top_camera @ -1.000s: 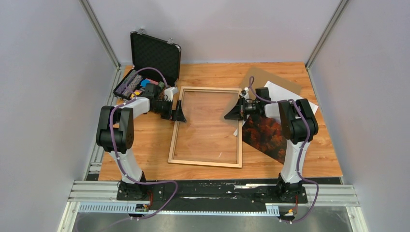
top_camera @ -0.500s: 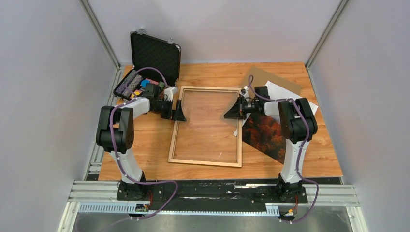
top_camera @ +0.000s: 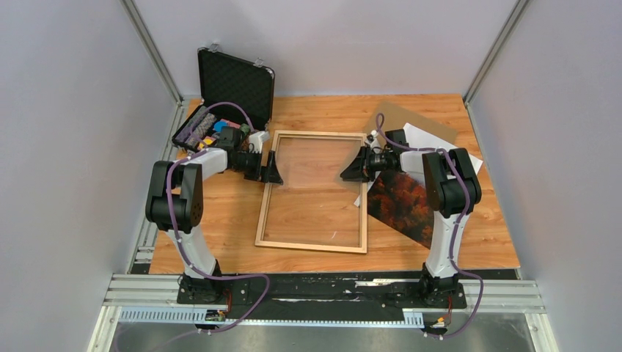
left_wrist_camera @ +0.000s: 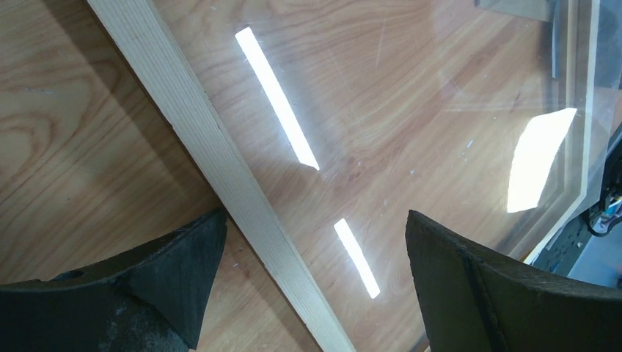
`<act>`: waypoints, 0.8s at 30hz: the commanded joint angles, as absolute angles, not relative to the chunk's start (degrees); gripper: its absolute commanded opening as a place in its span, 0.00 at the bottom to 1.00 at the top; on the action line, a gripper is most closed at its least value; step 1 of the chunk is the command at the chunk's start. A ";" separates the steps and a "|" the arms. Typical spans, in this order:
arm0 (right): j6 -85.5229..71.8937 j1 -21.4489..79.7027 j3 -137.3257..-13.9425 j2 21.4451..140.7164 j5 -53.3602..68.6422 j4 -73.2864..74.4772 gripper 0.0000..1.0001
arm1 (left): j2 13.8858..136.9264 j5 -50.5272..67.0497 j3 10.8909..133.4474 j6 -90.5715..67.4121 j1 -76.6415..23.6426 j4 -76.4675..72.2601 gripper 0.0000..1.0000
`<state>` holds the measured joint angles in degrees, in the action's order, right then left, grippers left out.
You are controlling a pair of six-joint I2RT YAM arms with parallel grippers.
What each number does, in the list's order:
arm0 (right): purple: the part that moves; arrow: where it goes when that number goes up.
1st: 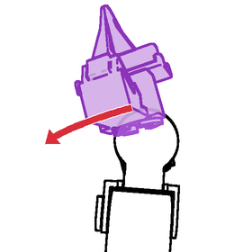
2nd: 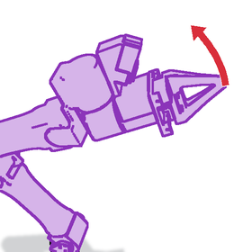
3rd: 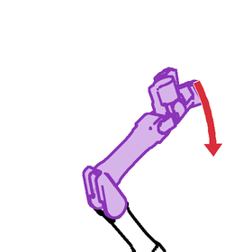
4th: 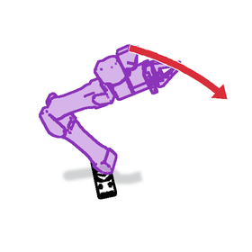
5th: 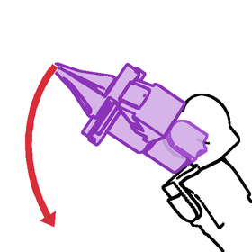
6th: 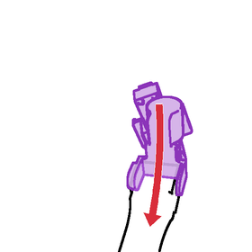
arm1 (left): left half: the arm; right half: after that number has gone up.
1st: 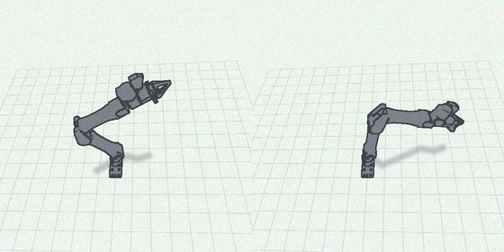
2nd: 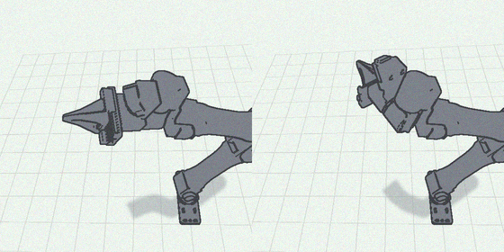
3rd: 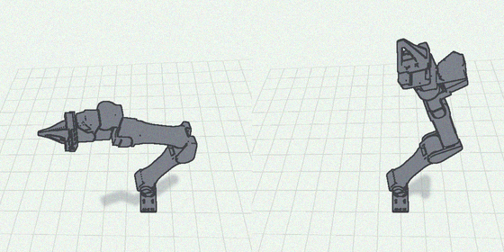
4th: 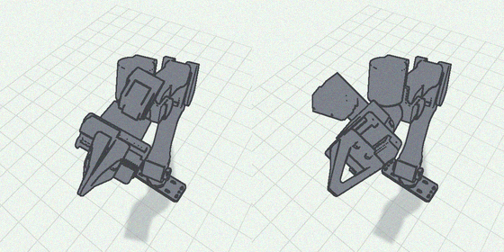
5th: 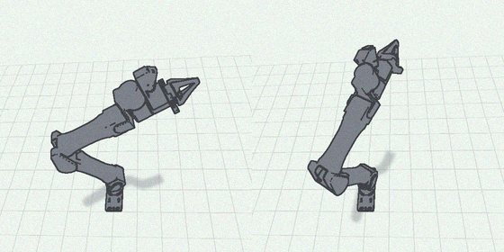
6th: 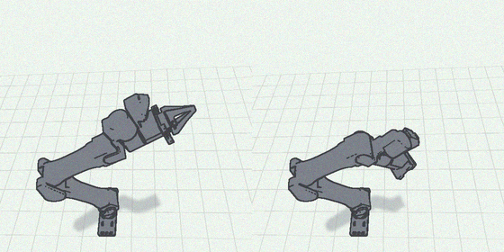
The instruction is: Put the photo into the frame
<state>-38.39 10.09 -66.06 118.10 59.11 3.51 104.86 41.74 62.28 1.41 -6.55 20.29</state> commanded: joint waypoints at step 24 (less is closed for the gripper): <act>-33.77 10.39 -69.34 119.64 55.65 6.85 0.29 | 91.97 28.10 67.81 3.14 -9.24 19.87 1.00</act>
<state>-35.16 10.11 -67.57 118.91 56.60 6.61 93.32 29.12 63.53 3.09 -7.25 20.56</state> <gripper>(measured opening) 0.286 0.998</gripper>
